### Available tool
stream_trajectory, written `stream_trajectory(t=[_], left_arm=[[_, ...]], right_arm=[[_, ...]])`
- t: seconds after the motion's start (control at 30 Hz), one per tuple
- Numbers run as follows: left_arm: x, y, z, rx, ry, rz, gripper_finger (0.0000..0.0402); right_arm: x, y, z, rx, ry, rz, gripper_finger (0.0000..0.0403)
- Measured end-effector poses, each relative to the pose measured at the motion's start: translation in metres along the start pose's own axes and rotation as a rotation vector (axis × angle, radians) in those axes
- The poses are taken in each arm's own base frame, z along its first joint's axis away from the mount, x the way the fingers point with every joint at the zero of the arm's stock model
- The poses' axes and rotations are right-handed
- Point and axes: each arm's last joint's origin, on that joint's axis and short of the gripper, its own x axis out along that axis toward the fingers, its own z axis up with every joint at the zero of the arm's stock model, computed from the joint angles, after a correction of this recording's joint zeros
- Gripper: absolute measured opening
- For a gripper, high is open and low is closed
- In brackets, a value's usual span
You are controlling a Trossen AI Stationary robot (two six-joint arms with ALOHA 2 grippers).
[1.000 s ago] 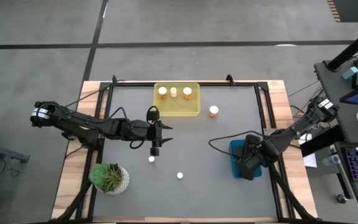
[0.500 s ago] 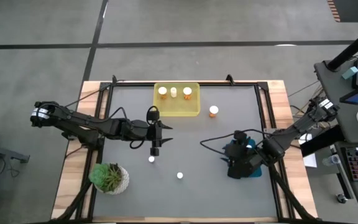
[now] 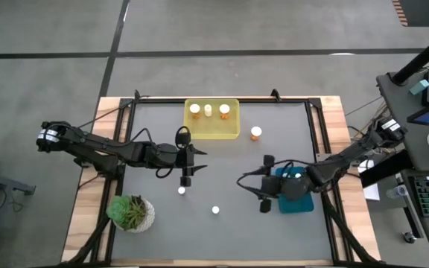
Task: Pick and place medicine bottles into bin by pill shape (circle, oval)
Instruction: Put the blue pill bottle into the yellow bin
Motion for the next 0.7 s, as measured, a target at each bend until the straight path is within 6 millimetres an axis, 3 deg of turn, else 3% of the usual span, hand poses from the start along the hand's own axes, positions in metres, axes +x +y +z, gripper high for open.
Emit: stream_trajectory(t=[0.17, 0.4, 0.7], left_arm=[[-0.001, -0.002, 0.0, -0.121, -0.001, -0.007, 0.0182], [-0.004, -0.014, 0.003, -0.195, -0.011, -0.05, 0.0182], [-0.007, -0.02, 0.005, -0.366, -0.012, -0.074, 0.0182]], right_arm=[[0.014, -0.019, -0.017, -0.004, -0.191, 0.099, 0.0194], [0.027, -0.056, -0.048, -0.013, -0.253, 0.103, 0.0194], [0.013, -0.076, -0.057, -0.078, -0.287, 0.035, 0.0194]])
